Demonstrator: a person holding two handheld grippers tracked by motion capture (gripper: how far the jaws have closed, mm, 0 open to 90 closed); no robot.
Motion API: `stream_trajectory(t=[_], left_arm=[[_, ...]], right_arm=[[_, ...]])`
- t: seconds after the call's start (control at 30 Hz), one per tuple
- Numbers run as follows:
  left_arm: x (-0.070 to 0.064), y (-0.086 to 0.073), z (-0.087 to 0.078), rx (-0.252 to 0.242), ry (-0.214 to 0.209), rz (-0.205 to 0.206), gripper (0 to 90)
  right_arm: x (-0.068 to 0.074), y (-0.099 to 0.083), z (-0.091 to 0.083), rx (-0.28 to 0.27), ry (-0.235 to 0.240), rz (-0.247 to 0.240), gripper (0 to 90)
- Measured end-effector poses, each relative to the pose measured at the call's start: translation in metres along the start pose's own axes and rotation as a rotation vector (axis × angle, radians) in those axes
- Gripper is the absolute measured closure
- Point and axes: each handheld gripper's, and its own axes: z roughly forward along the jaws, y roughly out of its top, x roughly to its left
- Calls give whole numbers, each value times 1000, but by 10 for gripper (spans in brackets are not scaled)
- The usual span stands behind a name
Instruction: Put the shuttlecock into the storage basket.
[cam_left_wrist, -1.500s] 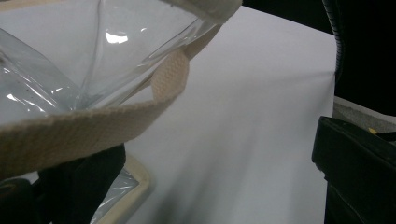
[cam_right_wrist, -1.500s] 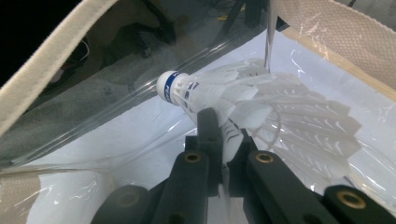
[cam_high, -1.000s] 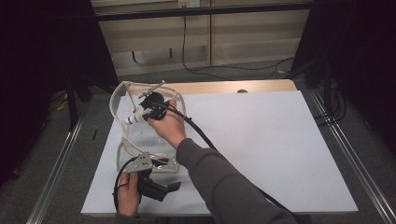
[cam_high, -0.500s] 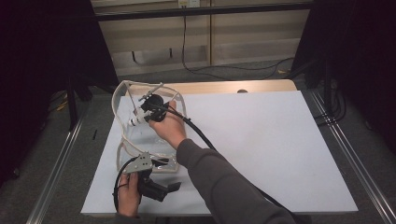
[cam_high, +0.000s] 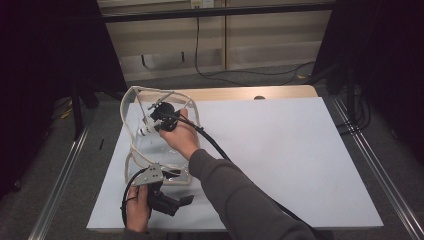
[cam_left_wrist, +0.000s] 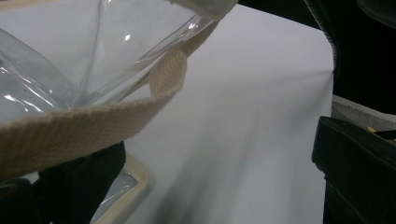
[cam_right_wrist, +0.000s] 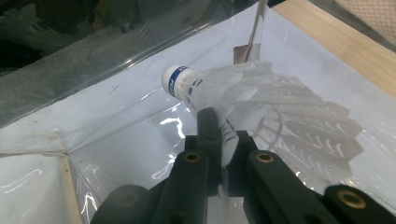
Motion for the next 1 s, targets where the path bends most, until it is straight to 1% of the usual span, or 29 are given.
stream_trajectory(t=[0.07, 0.23, 0.53, 0.63, 1.0], left_arm=[[0, 0, 0, 0, 0, 0, 29], [0, 0, 0, 0, 1, -1, 29], [0, 0, 0, 0, 1, 2, 29], [0, 0, 0, 1, 0, 3, 29], [0, 0, 0, 1, 1, 2, 29]], right_arm=[[1, 0, 0, 5, -8, -15, 883], [1, -1, 2, 5, -2, -2, 883], [1, -2, 4, 14, -6, -17, 881], [2, -2, 6, 16, -7, -32, 879], [3, -5, 11, 32, 5, -40, 878]])
